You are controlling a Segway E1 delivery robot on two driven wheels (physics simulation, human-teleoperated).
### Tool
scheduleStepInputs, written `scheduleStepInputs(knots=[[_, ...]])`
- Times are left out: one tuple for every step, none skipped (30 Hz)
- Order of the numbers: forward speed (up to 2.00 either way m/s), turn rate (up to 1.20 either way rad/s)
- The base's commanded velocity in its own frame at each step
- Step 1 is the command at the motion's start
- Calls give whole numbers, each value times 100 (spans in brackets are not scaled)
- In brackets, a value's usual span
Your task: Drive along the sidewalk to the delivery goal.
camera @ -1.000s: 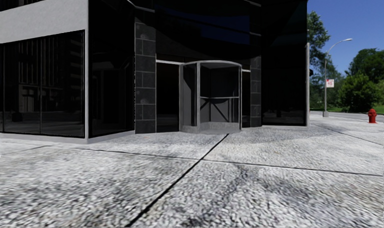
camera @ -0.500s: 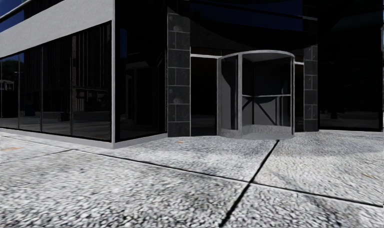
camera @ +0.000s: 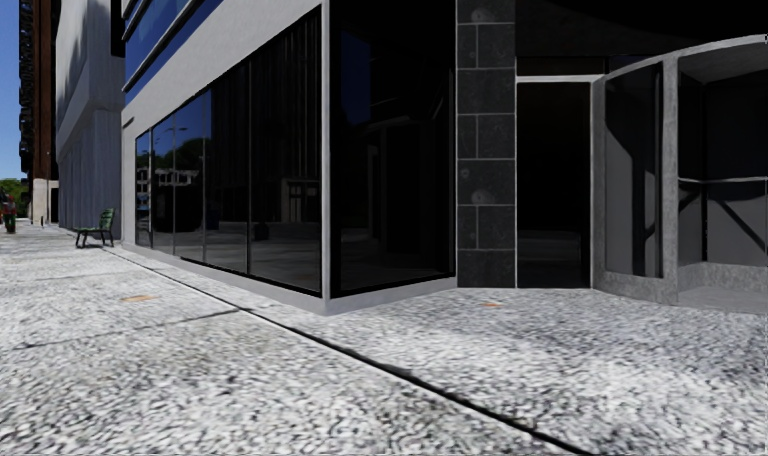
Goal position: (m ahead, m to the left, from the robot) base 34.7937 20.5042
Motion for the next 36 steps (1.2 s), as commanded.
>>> scheduleStepInputs(knots=[[192,94],[192,94],[192,94],[192,94],[192,94],[192,94],[192,94],[192,94],[192,94],[192,94],[192,94],[192,94],[192,94],[192,94],[192,94],[192,94],[192,94],[193,94],[193,94],[193,94],[200,90],[200,78],[200,78],[200,75],[200,74],[200,71],[200,71],[200,63],[200,58],[200,51],[200,51],[200,35],[200,23],[200,23],[200,17],[200,13]])
